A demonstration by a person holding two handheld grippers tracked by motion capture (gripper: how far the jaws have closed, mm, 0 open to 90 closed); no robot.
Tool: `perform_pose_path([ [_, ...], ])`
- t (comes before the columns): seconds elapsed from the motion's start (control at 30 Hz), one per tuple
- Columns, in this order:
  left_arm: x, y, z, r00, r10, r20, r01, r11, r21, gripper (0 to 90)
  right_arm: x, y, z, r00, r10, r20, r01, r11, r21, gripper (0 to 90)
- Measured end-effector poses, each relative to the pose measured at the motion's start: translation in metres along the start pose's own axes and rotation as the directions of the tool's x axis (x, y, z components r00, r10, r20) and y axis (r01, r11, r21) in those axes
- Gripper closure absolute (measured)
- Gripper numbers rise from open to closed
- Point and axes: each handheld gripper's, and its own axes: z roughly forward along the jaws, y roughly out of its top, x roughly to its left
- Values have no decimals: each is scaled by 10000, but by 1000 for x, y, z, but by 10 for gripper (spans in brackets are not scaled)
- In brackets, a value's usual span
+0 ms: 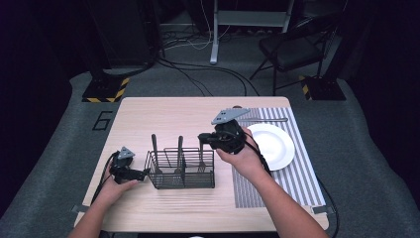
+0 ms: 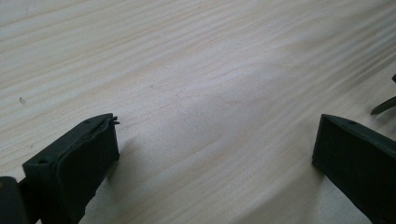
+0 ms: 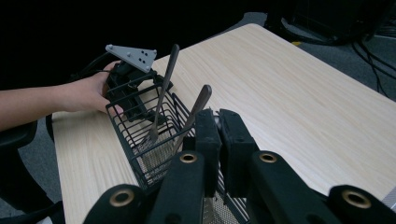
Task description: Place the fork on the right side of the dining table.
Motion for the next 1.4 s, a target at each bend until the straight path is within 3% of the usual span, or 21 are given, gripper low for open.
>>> perform_pose_path([
  [0.7, 0, 0, 0, 10000, 6, 1, -6, 10000, 0, 1, 9, 50, -36, 9993, -237, 292, 250, 9986, -463, 867],
  [0.93, 0, 0, 0, 10000, 7, 2, -7, 10000, 2, 1, 10, 59, -47, 9987, -271, 442, 296, 9978, -587, 867],
  [1.4, 0, 0, 0, 10000, 62, 8, -62, 10000, 48, 1, 0, 67, -81, 9955, 112, 939, -8, 9940, -1094, 867],
])
